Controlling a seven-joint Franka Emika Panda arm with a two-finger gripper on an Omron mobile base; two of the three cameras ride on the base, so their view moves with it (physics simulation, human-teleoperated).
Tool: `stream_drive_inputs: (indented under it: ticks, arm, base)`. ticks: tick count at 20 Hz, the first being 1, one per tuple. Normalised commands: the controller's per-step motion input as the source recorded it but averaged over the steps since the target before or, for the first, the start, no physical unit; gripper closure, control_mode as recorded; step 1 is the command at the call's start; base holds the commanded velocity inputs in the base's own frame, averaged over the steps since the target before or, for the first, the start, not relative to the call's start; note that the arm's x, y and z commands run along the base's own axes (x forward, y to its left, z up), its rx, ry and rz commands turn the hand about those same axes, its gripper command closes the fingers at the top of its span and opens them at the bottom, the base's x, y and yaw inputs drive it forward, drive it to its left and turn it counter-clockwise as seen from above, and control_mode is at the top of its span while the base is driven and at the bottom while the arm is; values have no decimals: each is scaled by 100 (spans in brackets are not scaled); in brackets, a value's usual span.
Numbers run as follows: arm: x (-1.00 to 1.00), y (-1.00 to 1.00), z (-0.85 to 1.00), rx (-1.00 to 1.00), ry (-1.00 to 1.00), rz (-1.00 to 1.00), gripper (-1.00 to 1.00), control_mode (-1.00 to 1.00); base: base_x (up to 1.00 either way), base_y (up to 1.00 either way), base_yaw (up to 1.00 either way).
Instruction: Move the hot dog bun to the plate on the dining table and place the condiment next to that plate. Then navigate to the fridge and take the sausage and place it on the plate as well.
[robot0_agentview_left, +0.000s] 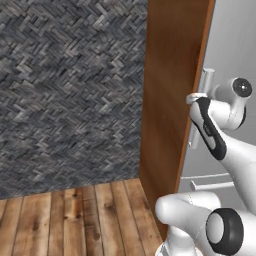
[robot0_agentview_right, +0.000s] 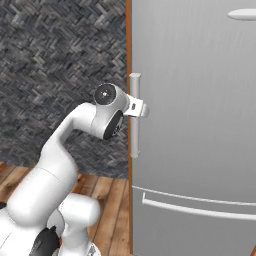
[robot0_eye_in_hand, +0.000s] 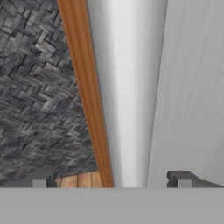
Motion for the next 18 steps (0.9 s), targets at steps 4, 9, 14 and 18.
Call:
stream_drive_inputs:
  ticks: [4, 9, 14, 18]
  arm:
    - [41, -8, 0, 3, -2, 0, -100, -100]
    - [44, -11, 0, 4, -2, 0, -100, -100]
    - [38, -2, -11, 1, -2, 0, 100, -100]
    - [0, -7, 0, -1, 2, 0, 100, -100]
  base:
    - [0, 0, 0]
    - [0, 0, 0]
    - [0, 0, 0]
    - [0, 0, 0]
